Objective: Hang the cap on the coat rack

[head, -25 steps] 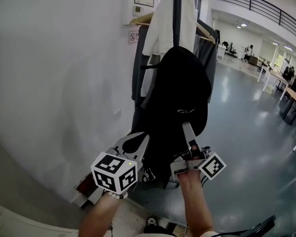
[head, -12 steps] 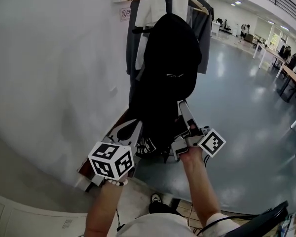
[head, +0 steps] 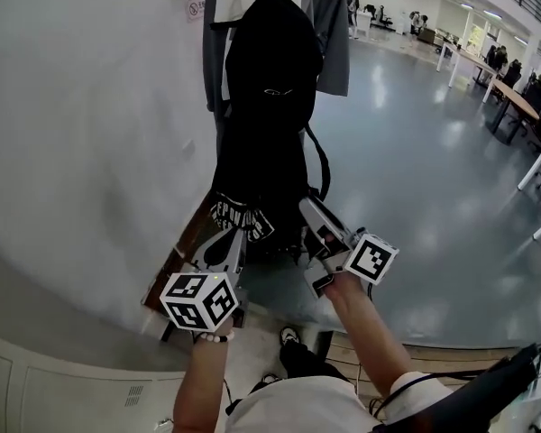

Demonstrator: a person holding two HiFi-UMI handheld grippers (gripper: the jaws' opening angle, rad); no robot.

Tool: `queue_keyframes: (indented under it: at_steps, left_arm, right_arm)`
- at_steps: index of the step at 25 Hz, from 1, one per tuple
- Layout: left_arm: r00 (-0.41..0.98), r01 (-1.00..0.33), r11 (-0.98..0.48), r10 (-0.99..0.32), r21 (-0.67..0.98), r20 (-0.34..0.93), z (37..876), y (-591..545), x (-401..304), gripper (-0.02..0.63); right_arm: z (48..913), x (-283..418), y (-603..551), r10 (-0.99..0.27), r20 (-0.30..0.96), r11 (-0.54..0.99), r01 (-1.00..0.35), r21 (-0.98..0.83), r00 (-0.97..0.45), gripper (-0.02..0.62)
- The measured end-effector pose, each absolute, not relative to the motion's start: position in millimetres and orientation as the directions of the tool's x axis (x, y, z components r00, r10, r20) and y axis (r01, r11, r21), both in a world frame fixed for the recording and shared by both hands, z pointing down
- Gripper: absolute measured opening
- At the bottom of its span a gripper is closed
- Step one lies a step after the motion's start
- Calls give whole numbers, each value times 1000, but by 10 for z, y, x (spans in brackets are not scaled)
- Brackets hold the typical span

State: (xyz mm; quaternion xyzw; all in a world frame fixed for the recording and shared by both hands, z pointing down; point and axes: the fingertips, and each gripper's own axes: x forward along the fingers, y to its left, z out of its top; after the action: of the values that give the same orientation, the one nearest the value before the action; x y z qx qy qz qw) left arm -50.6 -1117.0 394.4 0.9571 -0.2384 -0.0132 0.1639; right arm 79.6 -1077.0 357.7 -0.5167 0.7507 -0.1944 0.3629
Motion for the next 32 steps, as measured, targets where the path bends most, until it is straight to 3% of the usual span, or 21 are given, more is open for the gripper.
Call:
queue_keyframes:
  at_steps: [2,5,7,20,32]
  left_arm:
    - [882,-461,-822,-466,335,71,4102,-11068,-603,4]
    - [870,-488,-803,-481,342,110,4336,-10947,-752,3]
    - [861,-506,-794,-492,337,133,4459,-10880,-848,4]
    - [836,-549,-778,-518,305,183,4698,-10938,-839,3]
    - [869,-494,-821,-463,285,175,4670,-10958,-367,4]
  right_arm:
    - [3771,692,-10651,-926,-311,374,-626,-684,-213,181]
    - [4023,565,-10507,-942,-257,334,-651,-682,-214,36]
    - [4117,476,-10425,-944,-244,331,-661,-674,-224,2]
    - [4431,345,-10037,-972,-4,210,-864,-457,-234,2]
    - [4606,692,-10171,-981,123,92,-917,-389,-151,2]
